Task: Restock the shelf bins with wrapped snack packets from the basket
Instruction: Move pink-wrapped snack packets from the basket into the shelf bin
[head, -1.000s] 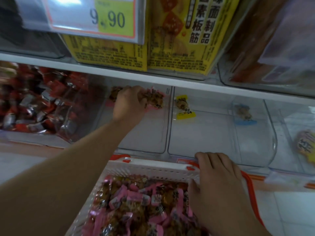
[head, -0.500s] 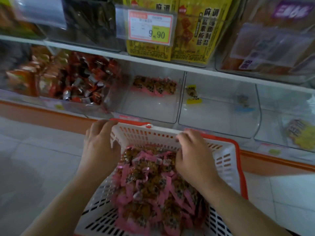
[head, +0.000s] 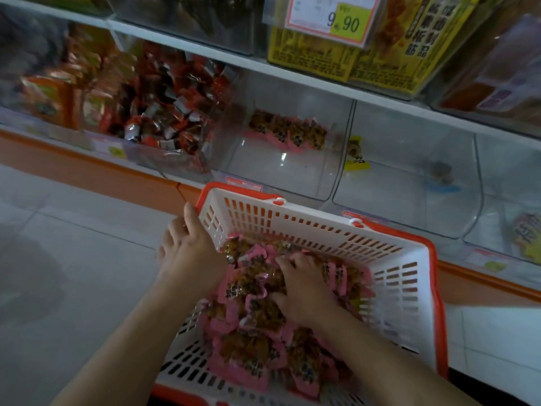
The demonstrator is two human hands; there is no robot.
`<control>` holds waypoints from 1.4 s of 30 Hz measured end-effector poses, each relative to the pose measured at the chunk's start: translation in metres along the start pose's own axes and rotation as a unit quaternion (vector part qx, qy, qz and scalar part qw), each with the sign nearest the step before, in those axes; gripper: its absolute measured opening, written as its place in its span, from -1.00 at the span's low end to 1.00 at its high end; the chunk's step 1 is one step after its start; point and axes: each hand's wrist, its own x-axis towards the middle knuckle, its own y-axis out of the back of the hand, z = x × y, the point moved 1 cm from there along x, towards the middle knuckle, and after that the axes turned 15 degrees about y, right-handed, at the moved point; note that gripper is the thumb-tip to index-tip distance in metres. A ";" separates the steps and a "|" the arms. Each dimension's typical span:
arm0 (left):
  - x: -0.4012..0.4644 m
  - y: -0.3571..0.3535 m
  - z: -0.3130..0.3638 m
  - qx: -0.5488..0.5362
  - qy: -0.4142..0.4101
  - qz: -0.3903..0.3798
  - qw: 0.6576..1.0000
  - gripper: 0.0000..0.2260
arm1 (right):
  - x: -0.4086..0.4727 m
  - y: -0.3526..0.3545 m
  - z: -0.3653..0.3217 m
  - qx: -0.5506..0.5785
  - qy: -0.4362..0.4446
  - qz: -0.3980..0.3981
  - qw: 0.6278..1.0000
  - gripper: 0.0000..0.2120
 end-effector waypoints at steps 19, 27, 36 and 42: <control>-0.008 0.001 0.058 -0.144 -0.107 -0.035 0.983 -0.81 | -0.018 0.102 0.001 0.302 -0.005 0.188 0.935 -0.83; -0.011 0.008 0.074 -0.253 -0.019 -0.114 0.960 -0.57 | -0.024 0.131 -0.005 0.330 0.020 0.288 0.899 -0.94; -0.008 0.013 0.077 -0.424 -0.035 -0.284 0.859 -0.84 | -0.027 0.134 -0.014 0.321 0.173 0.302 0.881 -0.59; -0.003 0.017 0.074 -0.420 -0.125 -0.202 0.876 -0.85 | -0.027 0.140 -0.008 0.419 0.122 0.331 0.837 -0.67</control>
